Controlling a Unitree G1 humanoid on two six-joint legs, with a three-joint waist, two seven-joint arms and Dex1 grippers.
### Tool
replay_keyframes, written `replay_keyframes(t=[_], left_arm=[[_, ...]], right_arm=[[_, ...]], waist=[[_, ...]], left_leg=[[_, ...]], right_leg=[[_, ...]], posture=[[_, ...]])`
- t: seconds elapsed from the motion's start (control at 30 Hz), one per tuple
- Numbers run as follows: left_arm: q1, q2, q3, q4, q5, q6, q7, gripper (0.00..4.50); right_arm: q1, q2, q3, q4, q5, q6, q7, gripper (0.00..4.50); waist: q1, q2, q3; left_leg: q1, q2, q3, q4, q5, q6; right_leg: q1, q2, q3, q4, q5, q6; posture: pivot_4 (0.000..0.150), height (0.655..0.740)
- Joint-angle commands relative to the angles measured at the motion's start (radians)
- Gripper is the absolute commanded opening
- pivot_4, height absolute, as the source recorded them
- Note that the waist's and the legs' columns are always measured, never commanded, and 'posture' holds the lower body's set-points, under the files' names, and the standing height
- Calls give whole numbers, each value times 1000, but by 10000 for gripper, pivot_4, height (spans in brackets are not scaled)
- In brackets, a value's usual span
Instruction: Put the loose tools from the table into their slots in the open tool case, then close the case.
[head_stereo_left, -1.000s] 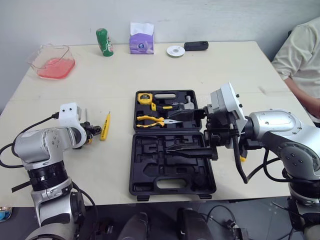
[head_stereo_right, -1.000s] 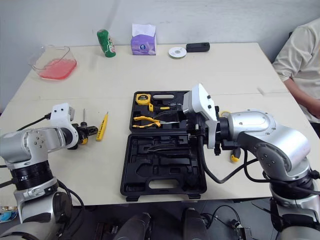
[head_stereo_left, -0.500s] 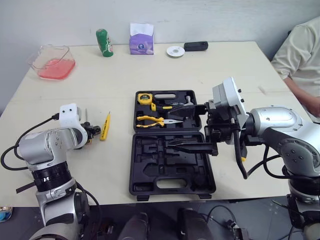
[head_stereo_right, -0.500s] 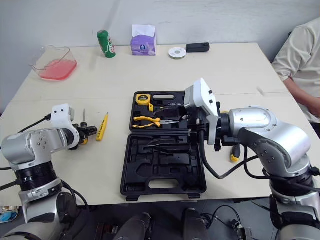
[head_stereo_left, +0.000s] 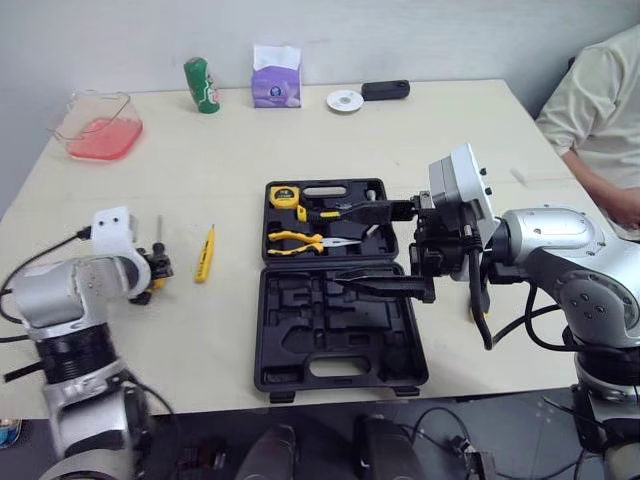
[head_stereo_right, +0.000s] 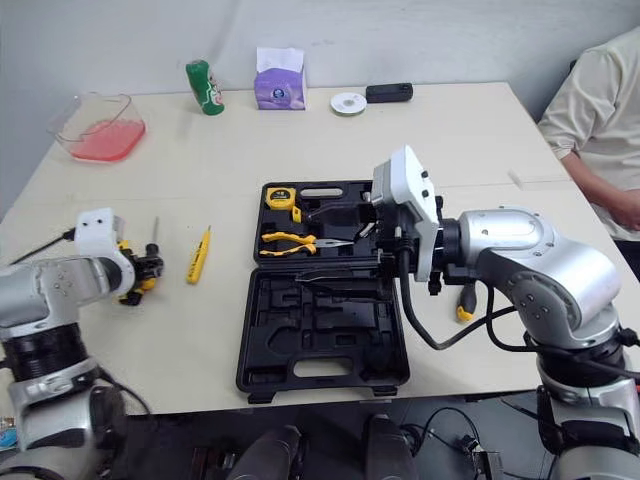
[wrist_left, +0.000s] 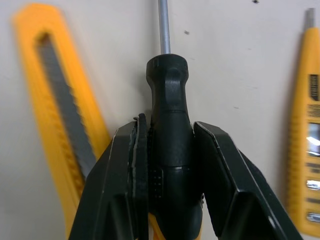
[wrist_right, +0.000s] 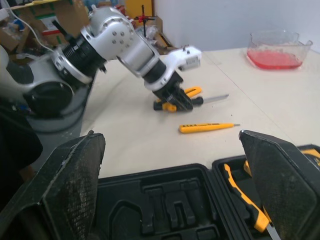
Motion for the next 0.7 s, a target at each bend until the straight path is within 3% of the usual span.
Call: replay_keyframes(t=[0.03,0.2,0.33,0.57,0.7], left_arm=[[22,180,-143,-122,-80,-183,-268,10118],[-4,344,-257,-232,-210,-244,-543,10118],[-121,398,-448,-247,-235,-350,-761,10118],[-380,301,-801,-127,-121,-413,-956,10118],[-501,171,-979,-36,-15,-433,-982,10118]], right_arm=[[17,-33,-63,-25,10,-7,8,45000],[108,-112,-127,-48,18,3,24,45000],[245,-192,-206,-96,20,8,34,45000],[461,-248,-283,-163,-47,-14,-4,45000],[555,-227,-304,-210,-60,-22,-50,45000]], waist=[[0,0,0],[11,0,0],[15,1,0],[9,1,0],[12,1,1]], left_leg=[[0,0,0,0,0,0],[0,-3,1,-1,0,2],[-1,-3,-2,0,0,2],[0,-2,4,-1,-1,3],[-1,-2,5,3,-2,5]], right_leg=[[0,-1,0,-1,0,0],[2,-5,0,-4,0,0],[2,-5,1,-7,0,0],[1,-2,0,-1,0,0],[1,1,1,-1,1,0]], posture=[[1500,7400],[1500,7400],[1500,7400],[1500,7400],[1500,7400]])
